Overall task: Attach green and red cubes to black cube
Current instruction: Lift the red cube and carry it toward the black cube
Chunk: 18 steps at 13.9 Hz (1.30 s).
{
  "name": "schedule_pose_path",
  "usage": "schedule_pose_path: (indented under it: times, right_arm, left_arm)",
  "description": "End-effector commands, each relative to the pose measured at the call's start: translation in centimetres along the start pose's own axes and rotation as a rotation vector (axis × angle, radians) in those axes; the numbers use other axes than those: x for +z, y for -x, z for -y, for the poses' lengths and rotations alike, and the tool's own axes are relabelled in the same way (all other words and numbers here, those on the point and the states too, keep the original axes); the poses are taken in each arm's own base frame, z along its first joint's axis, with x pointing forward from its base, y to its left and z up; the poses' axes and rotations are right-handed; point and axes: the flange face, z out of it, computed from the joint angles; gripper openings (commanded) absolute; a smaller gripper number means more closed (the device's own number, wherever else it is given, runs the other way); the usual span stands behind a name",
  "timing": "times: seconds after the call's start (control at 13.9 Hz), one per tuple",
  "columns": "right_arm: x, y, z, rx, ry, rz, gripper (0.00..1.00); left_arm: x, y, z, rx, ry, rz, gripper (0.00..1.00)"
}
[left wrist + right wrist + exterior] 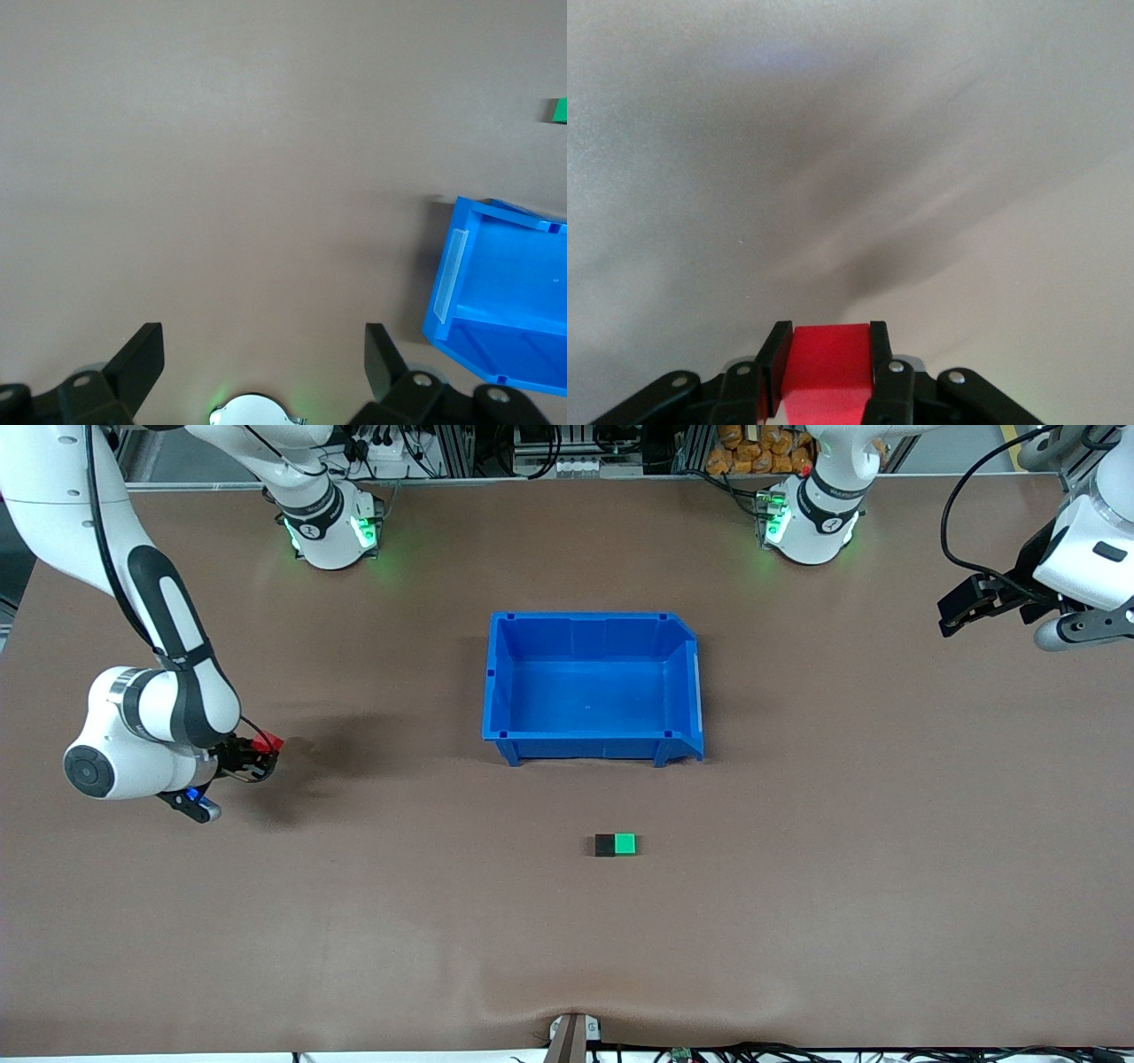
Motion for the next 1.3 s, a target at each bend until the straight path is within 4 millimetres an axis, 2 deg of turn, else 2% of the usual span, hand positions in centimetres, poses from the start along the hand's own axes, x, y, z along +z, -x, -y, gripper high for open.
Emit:
schedule_pose_path:
  times: [0.0,0.29,0.43,0.87,1.08,1.23]
  right_arm:
    - [-0.3,0.2,0.9,0.054,-0.006,0.005,0.0]
    - [-0.5,0.2,1.2,0.096,-0.063,0.035,0.0]
    - [-0.5,0.4,1.6,0.172,-0.073,0.039,0.0]
    - [-1.4,1.1,3.6,0.287,-0.073,0.022,0.0]
    - [-2.3,1.9,5.7,0.366,-0.11,0.034,0.0]
    - [-2.5,2.0,6.2,0.372,-0.129,0.041,0.0]
  left_arm:
    - [-0.3,-0.2,0.1,0.016,0.015,-0.004,1.0]
    - [-0.3,-0.2,0.1,0.015,0.015,-0.002,1.0]
    - [-0.2,-0.2,0.2,0.013,0.014,-0.001,1.0]
    - [-0.2,-0.2,0.3,0.012,0.016,0.0,1.0]
    - [-0.2,-0.2,0.3,0.012,0.014,-0.001,1.0]
    - [-0.2,-0.2,0.3,0.012,0.016,0.0,1.0]
